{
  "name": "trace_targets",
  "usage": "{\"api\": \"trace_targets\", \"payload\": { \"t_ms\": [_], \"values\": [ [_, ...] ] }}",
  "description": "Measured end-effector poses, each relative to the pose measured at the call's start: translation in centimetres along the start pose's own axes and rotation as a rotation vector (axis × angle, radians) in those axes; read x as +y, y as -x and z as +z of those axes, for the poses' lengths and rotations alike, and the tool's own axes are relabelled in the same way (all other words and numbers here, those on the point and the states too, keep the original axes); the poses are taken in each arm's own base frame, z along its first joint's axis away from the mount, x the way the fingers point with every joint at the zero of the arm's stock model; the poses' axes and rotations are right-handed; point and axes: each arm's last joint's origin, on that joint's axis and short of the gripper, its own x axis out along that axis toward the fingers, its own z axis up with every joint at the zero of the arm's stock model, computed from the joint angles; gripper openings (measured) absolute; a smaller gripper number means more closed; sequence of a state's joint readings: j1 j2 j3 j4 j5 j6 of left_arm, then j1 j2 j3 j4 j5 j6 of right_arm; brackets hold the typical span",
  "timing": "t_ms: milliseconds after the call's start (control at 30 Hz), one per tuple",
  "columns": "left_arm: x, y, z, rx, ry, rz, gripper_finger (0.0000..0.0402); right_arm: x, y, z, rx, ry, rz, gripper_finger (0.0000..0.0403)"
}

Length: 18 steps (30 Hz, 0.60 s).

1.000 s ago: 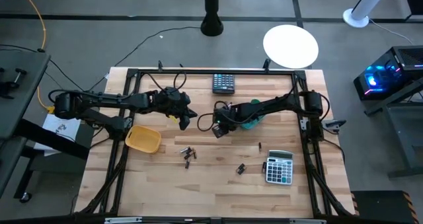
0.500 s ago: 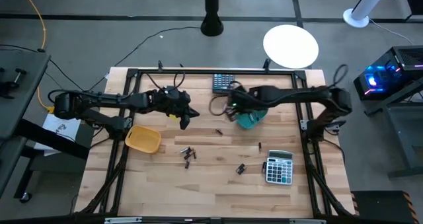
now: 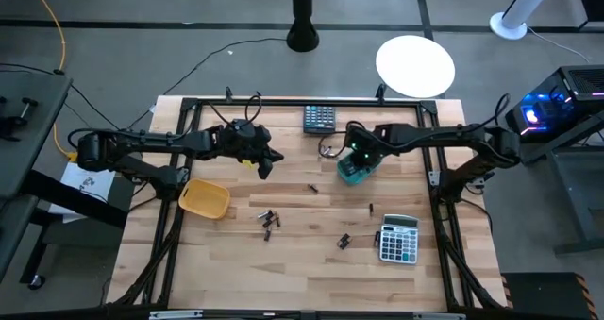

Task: Sort batteries
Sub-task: Put the silver battery into the green bin

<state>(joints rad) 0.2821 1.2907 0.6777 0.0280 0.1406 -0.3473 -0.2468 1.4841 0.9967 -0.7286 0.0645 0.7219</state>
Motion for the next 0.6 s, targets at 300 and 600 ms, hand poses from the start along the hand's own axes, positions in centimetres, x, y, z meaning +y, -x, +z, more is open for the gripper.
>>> {"api": "trace_targets", "payload": {
  "t_ms": [300,600],
  "values": [
    [0.0,0.0,-0.1,0.006,0.033,0.001,0.0,1.7,2.3,4.3,-0.145,0.112,0.115,0.0189],
    [0.0,0.0,-0.1,0.005,0.036,0.0,0.0,4.2,-4.7,7.9,0.018,0.38,0.06,0.0192]
  ]
}}
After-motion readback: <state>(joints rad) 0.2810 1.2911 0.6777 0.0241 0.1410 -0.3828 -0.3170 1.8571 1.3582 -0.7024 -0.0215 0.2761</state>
